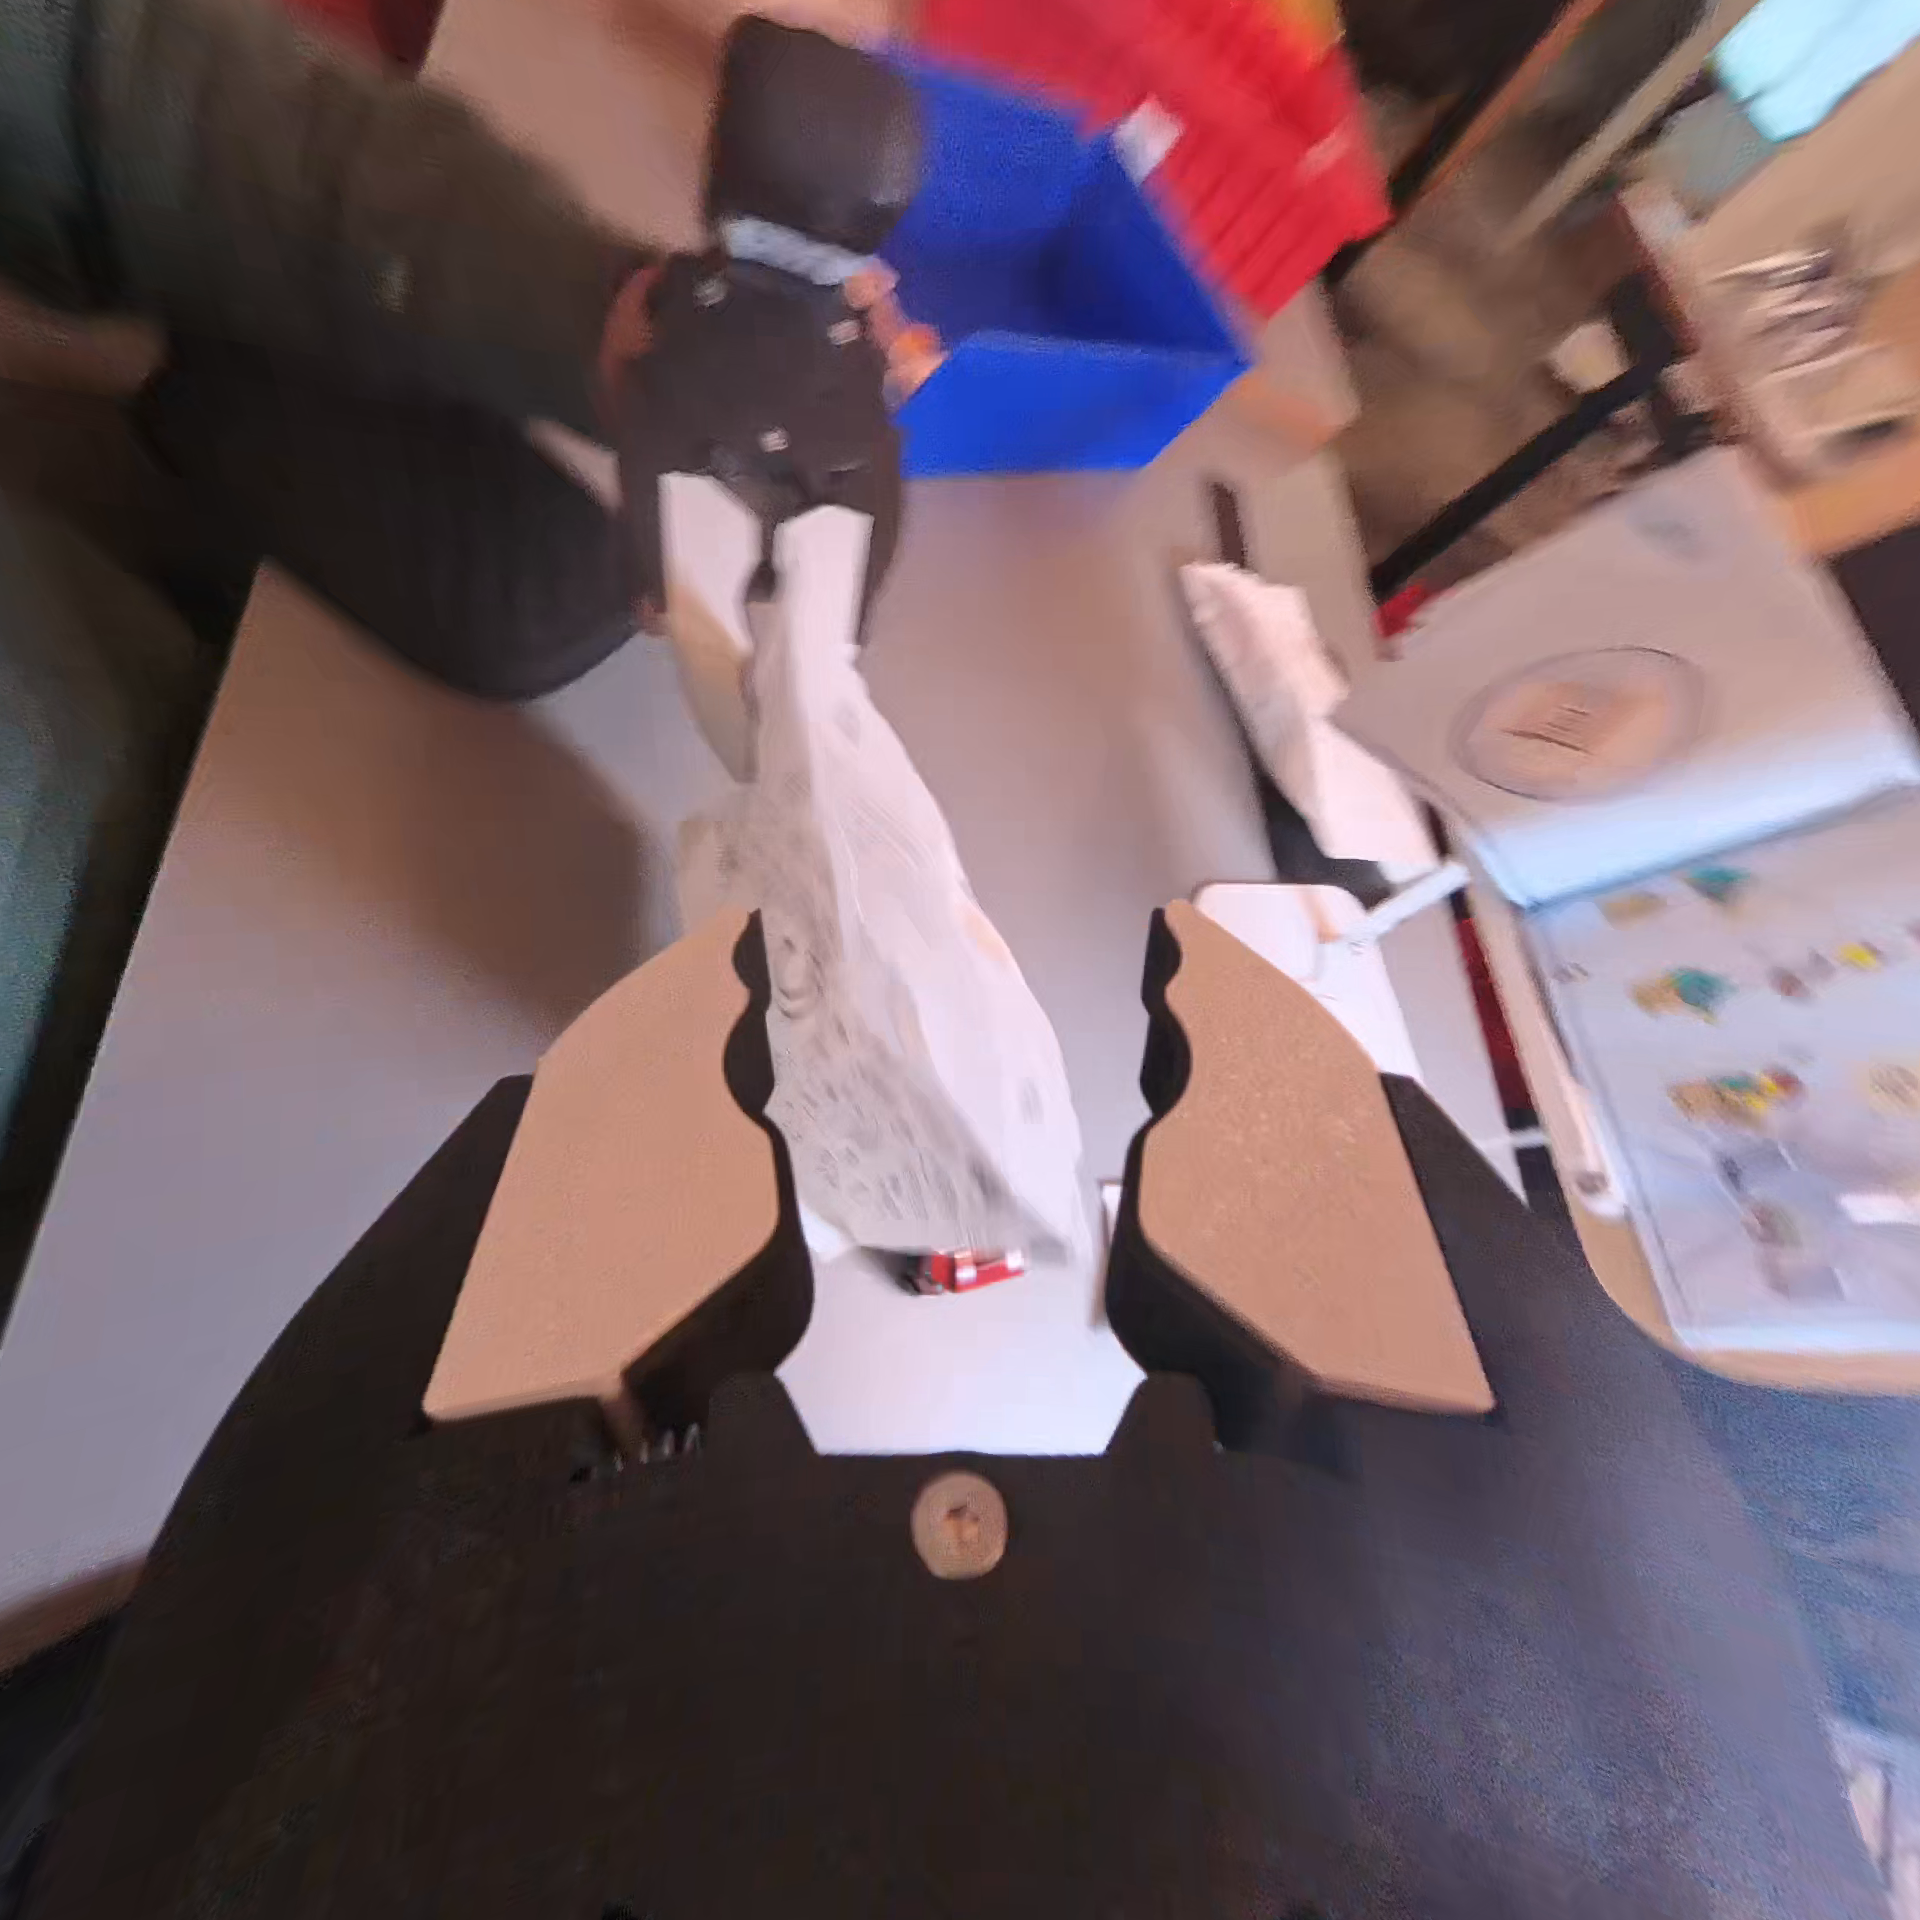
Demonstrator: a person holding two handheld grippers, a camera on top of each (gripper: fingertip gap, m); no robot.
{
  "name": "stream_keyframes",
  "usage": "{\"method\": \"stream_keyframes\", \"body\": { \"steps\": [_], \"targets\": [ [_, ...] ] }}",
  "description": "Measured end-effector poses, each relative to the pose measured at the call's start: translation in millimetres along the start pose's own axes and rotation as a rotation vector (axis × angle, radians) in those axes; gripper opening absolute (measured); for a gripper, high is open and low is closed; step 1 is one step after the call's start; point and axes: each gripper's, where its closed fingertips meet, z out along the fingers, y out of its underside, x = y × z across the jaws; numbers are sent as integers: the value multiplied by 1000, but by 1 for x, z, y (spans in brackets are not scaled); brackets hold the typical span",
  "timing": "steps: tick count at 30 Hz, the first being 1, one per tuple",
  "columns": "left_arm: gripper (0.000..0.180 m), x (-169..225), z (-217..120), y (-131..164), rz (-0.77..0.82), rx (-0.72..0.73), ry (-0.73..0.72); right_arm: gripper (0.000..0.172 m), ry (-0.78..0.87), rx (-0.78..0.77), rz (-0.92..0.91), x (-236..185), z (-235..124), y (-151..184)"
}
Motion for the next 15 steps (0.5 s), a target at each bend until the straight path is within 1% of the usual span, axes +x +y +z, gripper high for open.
{"method": "stream_keyframes", "body": {
  "steps": [1, 2, 3, 5, 6, 7, 9, 10, 11, 12, 15],
  "targets": [
    [0, 1, -7, -1, 7, 30, 8, 70, 52, 52, 49, 11, -15, 6],
    [0, 1, -12, -1, 13, 55, 15, 70, 82, 65, 101, 18, -23, 21],
    [0, 2, -16, 0, 7, 73, 26, 71, 78, 62, 165, 18, -24, 42],
    [0, 7, -20, 3, -7, 110, 71, 65, 16, 83, 300, 6, -11, 79],
    [0, 8, -20, 5, -14, 124, 87, 59, -22, 109, 361, -3, -2, 92],
    [0, 10, -20, 7, -26, 133, 108, 48, -61, 141, 414, -12, 7, 100],
    [0, 13, -16, 12, -50, 134, 142, 34, -127, 204, 476, -28, 23, 104],
    [0, 14, -14, 15, -56, 126, 149, 22, -152, 223, 479, -35, 30, 102],
    [0, 14, -12, 17, -64, 120, 152, 4, -170, 234, 467, -41, 35, 99],
    [0, 15, -9, 18, -71, 113, 158, 0, -181, 245, 450, -45, 40, 95],
    [0, 17, 0, 21, -83, 90, 157, 0, -235, 255, 446, -56, 52, 84]
  ]
}}
